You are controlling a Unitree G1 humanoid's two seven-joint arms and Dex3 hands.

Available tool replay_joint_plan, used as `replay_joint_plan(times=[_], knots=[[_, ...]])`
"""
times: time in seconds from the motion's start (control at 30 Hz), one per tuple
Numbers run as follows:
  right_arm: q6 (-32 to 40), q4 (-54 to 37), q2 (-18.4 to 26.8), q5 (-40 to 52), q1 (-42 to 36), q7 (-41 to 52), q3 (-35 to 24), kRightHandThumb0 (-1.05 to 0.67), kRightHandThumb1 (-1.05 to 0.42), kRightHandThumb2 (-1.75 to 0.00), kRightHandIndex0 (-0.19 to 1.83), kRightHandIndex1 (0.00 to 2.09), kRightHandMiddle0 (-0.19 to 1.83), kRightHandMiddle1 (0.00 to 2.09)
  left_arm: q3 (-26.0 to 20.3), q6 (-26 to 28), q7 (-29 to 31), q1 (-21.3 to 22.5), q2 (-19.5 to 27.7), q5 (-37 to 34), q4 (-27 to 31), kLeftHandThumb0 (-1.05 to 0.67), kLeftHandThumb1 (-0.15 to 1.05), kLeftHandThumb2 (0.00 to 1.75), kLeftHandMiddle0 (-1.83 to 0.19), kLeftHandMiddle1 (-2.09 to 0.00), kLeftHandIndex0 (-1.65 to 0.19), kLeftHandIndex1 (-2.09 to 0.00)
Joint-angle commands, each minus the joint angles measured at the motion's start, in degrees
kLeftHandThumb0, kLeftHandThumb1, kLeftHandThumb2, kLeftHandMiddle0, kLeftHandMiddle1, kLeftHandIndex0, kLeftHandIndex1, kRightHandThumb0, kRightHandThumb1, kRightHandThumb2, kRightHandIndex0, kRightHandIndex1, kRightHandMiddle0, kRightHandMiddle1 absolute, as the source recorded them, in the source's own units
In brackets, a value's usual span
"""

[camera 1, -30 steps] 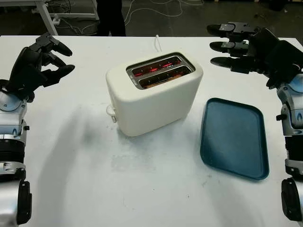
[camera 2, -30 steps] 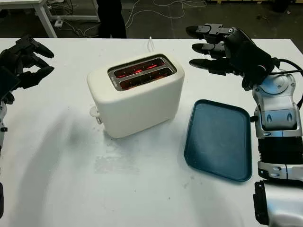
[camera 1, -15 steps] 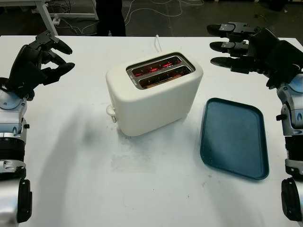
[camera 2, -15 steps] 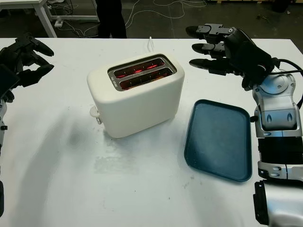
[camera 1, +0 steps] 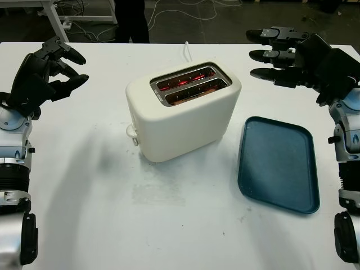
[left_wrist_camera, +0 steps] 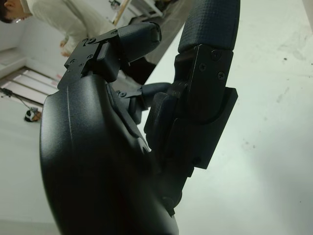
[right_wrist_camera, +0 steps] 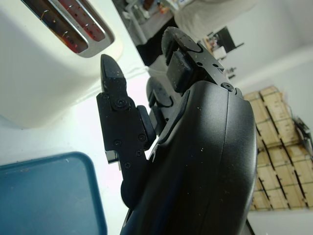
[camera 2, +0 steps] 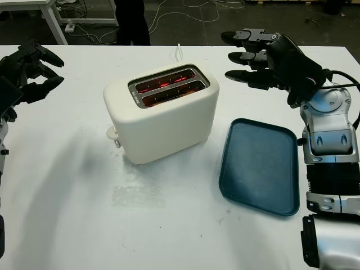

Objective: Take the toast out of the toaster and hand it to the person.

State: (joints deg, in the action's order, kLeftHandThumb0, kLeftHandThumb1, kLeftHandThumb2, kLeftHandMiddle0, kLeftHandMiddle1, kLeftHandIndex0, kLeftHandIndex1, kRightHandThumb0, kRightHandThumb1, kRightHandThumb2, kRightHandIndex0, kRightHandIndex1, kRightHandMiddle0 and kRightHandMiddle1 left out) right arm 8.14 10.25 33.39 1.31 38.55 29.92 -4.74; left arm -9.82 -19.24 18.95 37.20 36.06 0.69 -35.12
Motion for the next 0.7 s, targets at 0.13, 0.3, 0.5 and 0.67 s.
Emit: replay_joint_plan(times=[0.13,0.3,0.5,0.67], knots=[[-0.94,-0.14,0.16,-0.05,-0.16,-0.11,0.09,-0.22,-0.92,-0.07,0.55,0.0,0.52,0.0,-0.12,-0.53,0.14,-0.22,-0.04,-0.43,-0.28,-1.05,0.92,0.17,-0.31,-1.57,-0.26,-1.49],[-0.12,-0.49,-0.03,0.19,-0.17,-0.02,0.13,-0.21,-0.92,-0.07,0.55,0.0,0.52,0.0,-0.15,0.81,0.25,-0.65,0.08,-0.52,0.78,-1.05,0.92,0.17,-0.29,-1.58,-0.24,-1.49],[-0.41,-0.68,0.21,-0.1,-0.2,0.04,0.3,-0.24,-0.92,-0.07,0.55,0.0,0.52,0.0,0.04,-0.47,0.28,-0.42,0.28,-0.2,-0.23,-1.05,0.92,0.17,-0.28,-1.58,-0.22,-1.5],[-0.45,-0.54,0.12,-0.01,-0.16,0.07,0.28,-0.21,-0.92,-0.08,0.54,0.0,0.51,0.0,-0.06,-0.44,0.24,-0.24,0.23,-0.32,-0.44,-1.05,0.92,0.18,-0.28,-1.58,-0.22,-1.51]])
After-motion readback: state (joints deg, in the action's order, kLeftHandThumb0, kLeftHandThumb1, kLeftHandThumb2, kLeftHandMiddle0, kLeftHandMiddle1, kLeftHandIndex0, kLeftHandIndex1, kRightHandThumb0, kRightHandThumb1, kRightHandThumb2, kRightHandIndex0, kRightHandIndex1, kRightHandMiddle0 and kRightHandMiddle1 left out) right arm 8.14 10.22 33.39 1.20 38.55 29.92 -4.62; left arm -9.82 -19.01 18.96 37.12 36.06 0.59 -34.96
